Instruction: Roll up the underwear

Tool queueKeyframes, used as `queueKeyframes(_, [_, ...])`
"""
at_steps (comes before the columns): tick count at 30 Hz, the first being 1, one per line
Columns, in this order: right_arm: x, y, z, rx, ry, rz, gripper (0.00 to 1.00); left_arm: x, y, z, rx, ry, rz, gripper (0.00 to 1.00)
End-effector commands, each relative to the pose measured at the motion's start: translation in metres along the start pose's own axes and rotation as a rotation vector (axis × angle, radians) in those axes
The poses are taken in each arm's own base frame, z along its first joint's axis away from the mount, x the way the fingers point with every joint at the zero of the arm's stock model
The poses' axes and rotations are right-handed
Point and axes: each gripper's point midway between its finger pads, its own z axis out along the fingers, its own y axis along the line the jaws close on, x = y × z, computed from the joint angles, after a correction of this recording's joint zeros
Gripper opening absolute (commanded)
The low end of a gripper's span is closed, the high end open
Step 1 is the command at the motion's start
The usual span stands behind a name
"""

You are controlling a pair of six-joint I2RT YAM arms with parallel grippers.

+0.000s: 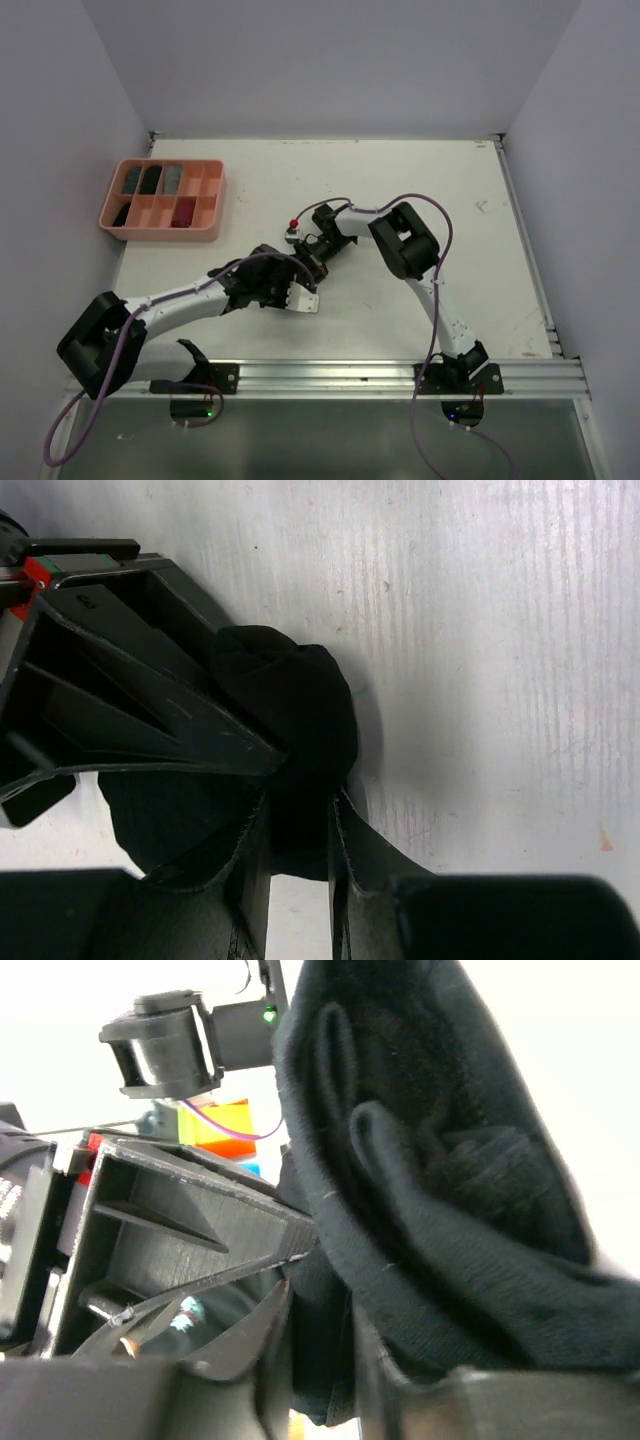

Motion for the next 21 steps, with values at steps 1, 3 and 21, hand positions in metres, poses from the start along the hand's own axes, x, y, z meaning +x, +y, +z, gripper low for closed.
queueKeyframes(1, [0.001,-0.060,-0.003,0.225,-0.001,0.021,0.33,0.021,-0.048,0.012,0.192,0.067,-0.089,0.08])
queueKeyframes(3, [-0.003,-0.054,-0.015,0.248,-0.011,-0.028,0.44,0.019,-0.056,0.012,0.242,0.059,-0.107,0.03])
queueKeyframes(21, [-0.024,0.064,-0.197,0.589,-0.395,-0.567,0.47,0.024,-0.054,0.012,0.715,0.055,-0.497,0.00])
